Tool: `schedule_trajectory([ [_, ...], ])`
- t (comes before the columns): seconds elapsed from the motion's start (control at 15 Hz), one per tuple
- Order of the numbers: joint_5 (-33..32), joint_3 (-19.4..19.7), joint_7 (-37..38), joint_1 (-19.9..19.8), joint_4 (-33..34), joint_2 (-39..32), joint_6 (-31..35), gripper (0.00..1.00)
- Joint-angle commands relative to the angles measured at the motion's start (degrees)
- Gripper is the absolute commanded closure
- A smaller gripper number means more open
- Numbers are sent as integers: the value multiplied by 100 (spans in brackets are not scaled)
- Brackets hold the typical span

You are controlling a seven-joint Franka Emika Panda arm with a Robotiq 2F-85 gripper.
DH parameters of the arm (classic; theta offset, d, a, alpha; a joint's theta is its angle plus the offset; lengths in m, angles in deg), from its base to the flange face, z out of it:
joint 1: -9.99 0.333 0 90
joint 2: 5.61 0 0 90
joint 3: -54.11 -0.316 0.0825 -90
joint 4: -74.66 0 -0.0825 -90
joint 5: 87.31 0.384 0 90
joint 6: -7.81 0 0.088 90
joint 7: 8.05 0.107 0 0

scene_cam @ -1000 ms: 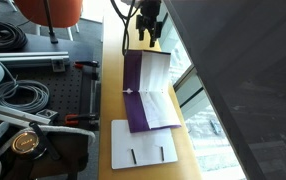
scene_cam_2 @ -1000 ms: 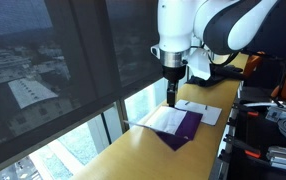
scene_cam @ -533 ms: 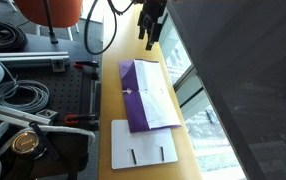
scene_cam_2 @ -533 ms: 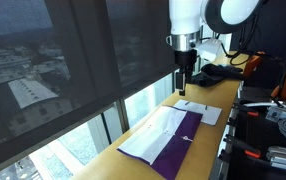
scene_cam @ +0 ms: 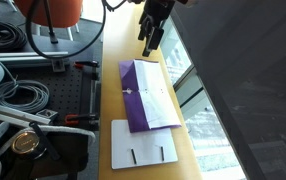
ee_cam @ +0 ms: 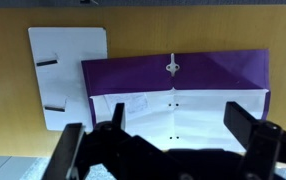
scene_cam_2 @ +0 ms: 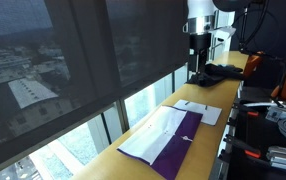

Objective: Open the purple file holder

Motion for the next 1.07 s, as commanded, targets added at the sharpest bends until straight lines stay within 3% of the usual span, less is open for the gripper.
schedule_trajectory([
  [0.0,11,-39,-73,-80,-47,149,-111,0],
  [0.27,15,-43,-132,-121,-242,477,-237,0],
  [1.0,15,-43,-132,-121,-268,478,-237,0],
])
